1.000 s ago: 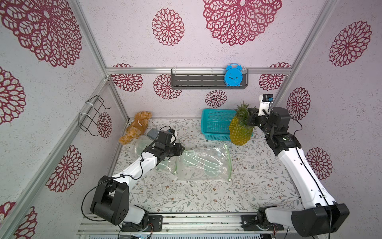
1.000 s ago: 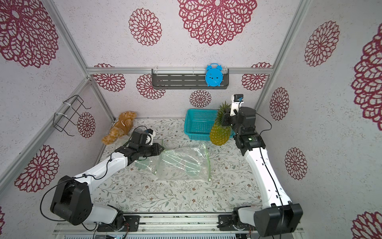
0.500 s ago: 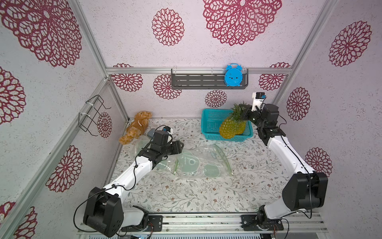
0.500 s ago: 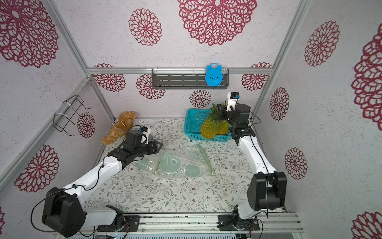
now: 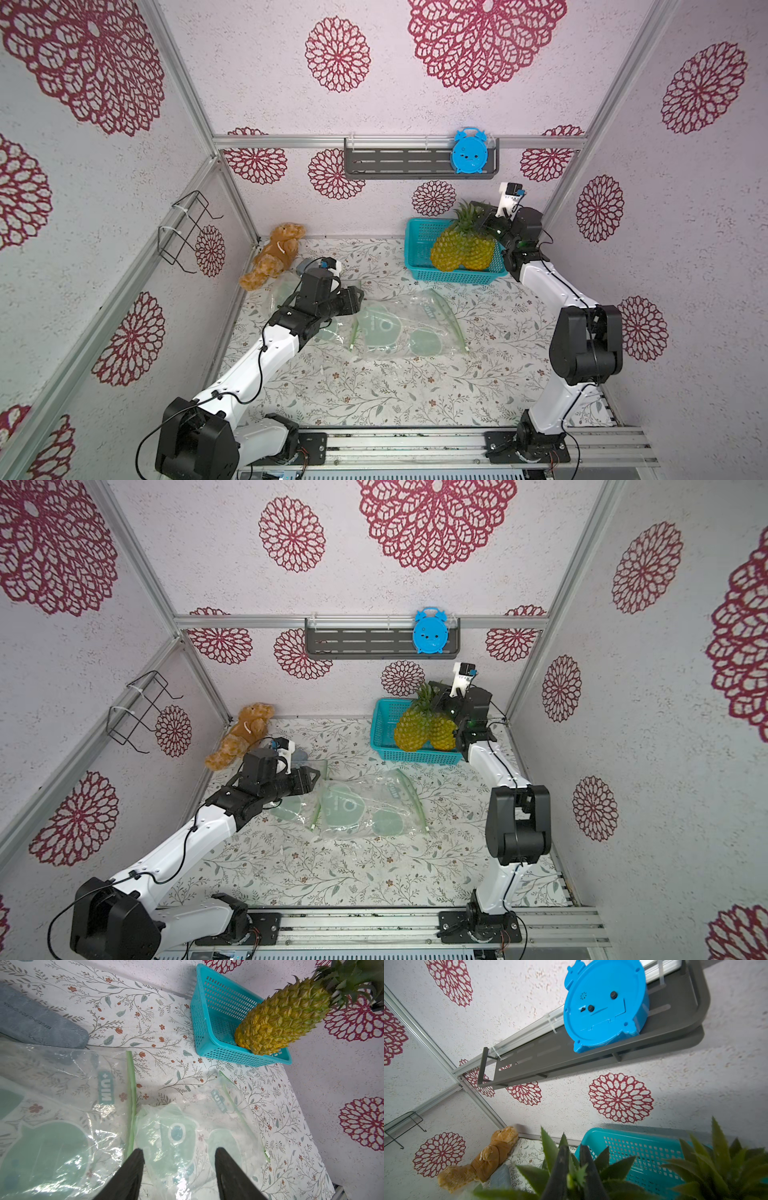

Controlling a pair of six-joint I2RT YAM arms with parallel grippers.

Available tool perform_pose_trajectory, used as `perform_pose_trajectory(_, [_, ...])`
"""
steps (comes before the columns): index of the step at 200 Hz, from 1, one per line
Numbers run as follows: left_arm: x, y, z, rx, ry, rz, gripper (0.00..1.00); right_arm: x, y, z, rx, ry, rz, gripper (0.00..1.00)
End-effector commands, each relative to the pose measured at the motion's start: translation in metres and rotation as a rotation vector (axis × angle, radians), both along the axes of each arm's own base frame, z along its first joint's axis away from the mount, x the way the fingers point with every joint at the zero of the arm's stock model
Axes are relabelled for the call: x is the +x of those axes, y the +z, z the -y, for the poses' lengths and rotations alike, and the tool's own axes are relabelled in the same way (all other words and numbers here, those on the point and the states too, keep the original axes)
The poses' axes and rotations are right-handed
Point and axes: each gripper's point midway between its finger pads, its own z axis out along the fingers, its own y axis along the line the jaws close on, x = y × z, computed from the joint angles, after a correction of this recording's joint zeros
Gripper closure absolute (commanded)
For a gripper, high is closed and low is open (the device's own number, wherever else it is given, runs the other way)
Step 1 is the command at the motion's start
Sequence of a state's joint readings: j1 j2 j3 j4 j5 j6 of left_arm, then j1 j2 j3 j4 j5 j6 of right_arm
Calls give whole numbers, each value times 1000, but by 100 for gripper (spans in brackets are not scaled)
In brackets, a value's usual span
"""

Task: Open the zip-top bag and take out the pineapple
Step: Place the pineapple in the basket.

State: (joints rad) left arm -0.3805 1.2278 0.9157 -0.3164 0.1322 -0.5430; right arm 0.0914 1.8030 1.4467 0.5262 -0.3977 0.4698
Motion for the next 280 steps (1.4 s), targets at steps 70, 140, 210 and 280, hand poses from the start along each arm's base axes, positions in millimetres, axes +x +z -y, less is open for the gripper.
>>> perform_pose_trajectory(70, [-2, -3, -9, 38, 11, 8, 41, 2, 58, -9, 1, -10, 246, 100])
perform_pose_trajectory(140, [-2, -5, -13, 45, 18, 7, 41, 19, 28, -34, -146, -30, 227, 100])
perform_pose_trajectory(210, [-2, -8, -12, 44, 13, 1, 41, 36, 10, -59, -304, -104, 224, 100])
perform_pose_trajectory(280, [-1, -10, -12, 45, 11, -4, 41, 51, 3, -51, -270, -210, 215, 100])
